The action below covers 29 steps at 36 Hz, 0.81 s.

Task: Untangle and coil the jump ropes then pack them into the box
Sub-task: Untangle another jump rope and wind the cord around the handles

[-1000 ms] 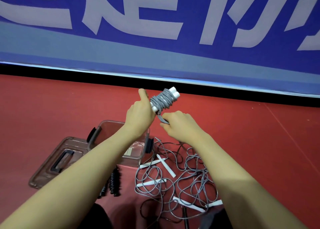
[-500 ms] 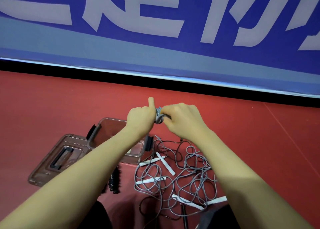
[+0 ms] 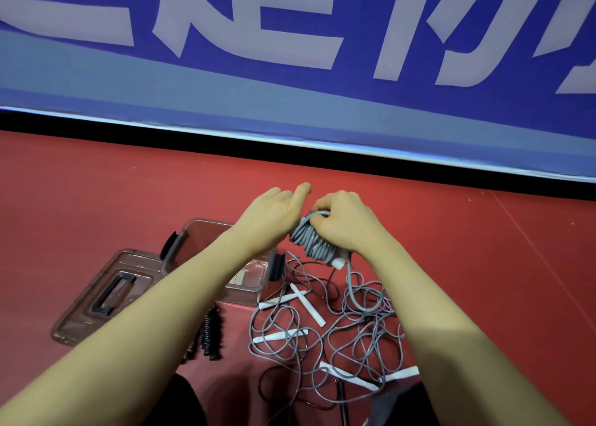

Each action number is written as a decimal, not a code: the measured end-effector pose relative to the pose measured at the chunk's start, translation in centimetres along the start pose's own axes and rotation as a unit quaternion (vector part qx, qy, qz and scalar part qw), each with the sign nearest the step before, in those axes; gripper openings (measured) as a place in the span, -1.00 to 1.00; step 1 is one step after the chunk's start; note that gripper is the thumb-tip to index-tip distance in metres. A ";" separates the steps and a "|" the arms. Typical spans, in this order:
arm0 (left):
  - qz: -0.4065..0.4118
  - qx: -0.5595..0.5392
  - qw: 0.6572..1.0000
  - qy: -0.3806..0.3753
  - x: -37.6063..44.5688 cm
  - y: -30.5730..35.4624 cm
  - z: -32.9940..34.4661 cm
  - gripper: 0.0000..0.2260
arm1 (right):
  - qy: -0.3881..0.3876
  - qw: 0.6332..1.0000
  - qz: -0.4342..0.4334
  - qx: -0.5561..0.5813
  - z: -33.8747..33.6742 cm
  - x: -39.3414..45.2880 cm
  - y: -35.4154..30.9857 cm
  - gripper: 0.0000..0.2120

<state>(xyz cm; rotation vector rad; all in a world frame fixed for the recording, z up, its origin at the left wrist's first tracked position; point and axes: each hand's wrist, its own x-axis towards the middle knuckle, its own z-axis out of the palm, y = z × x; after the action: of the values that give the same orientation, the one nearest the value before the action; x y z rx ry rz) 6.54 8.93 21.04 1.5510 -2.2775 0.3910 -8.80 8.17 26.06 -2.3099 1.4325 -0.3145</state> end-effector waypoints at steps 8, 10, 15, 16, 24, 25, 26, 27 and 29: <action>0.046 0.068 0.993 0.084 0.3 -0.8 -0.8 -0.60 | -0.061 0.997 -0.025 0.035 -0.1 -0.1 -0.2 -0.82; 0.056 0.090 0.991 0.084 0.4 -0.8 -1.0 -0.56 | -0.062 0.997 -0.034 0.040 -0.1 -0.1 -0.3 -0.85; 0.066 0.122 0.982 0.126 0.2 -1.2 -0.4 -0.67 | -0.041 0.997 -0.056 0.046 0.2 -0.2 -0.3 -0.88; 0.068 0.131 0.980 0.132 0.2 -1.3 -0.3 -0.72 | -0.033 0.997 -0.058 0.048 0.2 -0.2 -0.3 -0.87; -0.018 0.148 0.978 0.143 0.5 -1.7 -0.6 -0.79 | 0.024 0.995 -0.060 0.071 1.0 0.0 -0.4 -0.80; -0.047 0.131 0.979 0.149 0.6 -1.8 -0.5 -0.73 | 0.033 0.995 -0.057 0.080 1.0 0.0 -0.4 -0.79; -0.078 0.112 0.980 0.145 0.8 -1.8 -0.6 -0.68 | 0.043 0.994 -0.052 0.085 1.1 0.1 -0.4 -0.78; -0.112 0.090 0.980 0.134 0.8 -1.7 -0.9 -0.63 | 0.050 0.994 -0.044 0.088 1.1 0.2 -0.3 -0.78; -0.181 0.030 0.979 0.087 0.8 -1.1 -1.6 -0.58 | 0.066 0.992 -0.022 0.105 1.4 0.4 -0.1 -0.77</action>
<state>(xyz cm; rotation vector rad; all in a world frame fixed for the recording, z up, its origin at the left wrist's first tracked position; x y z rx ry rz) 7.49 8.55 22.82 1.8380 -1.8199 0.4743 -8.00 8.13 24.84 -2.1863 1.3404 -0.6093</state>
